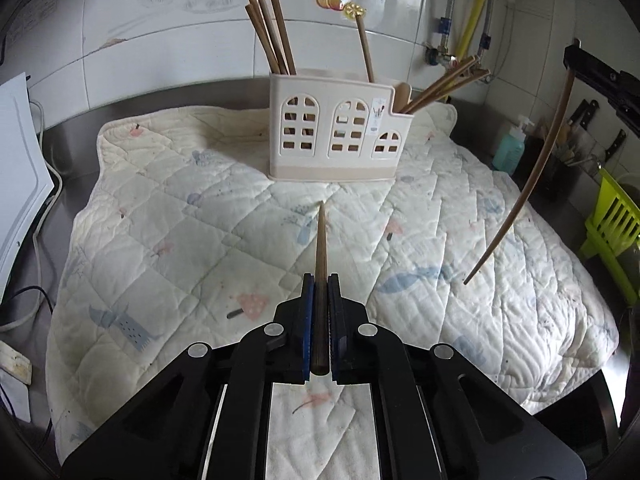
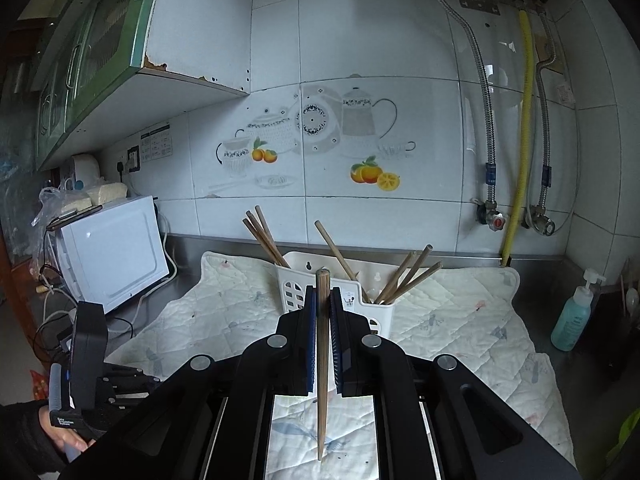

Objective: Organize utensils
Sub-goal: 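Lift the left tool's chopstick to the holder while the right tool carries its own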

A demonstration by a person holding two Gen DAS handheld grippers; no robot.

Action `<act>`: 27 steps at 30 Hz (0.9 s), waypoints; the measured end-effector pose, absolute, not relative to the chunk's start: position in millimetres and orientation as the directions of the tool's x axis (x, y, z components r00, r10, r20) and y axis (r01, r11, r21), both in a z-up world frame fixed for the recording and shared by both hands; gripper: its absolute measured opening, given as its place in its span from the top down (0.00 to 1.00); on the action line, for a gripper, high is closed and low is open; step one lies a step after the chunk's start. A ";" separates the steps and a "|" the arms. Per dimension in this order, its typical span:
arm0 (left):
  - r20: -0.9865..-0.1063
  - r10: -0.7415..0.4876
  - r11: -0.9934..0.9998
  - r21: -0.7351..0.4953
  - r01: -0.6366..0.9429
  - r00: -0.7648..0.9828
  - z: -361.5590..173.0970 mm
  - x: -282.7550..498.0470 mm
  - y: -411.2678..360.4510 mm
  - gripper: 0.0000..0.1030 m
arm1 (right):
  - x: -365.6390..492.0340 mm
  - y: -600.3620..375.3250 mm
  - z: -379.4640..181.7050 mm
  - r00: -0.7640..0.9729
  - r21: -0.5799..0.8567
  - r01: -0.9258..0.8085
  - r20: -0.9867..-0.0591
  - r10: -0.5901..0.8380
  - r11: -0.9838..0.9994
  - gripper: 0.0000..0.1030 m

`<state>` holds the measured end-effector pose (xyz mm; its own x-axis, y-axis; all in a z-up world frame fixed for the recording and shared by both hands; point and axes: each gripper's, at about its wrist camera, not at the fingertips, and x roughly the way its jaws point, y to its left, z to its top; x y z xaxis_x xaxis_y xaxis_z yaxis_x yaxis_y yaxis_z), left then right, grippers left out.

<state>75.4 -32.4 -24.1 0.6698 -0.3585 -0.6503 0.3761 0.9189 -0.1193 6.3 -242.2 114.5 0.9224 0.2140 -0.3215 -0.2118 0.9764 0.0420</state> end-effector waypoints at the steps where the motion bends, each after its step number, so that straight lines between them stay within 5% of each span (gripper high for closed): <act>1: -0.645 -0.360 0.918 -0.116 0.379 0.674 -20.8 76.8 -32.5 0.95 | 7.9 -242.1 116.6 0.922 0.041 -0.215 -0.321 0.217 0.976 0.93; 27: -0.448 -0.398 0.902 -0.034 0.430 0.800 124.6 136.9 -53.3 0.95 | 87.7 -255.4 200.7 0.983 -0.047 -0.142 -0.126 0.135 0.989 0.94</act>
<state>136.9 -53.3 124.6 0.8004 -0.3981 -0.4481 0.4299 0.9022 -0.0335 87.7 -255.4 200.7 0.9828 0.1350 -0.1258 -0.1419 0.9887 -0.0473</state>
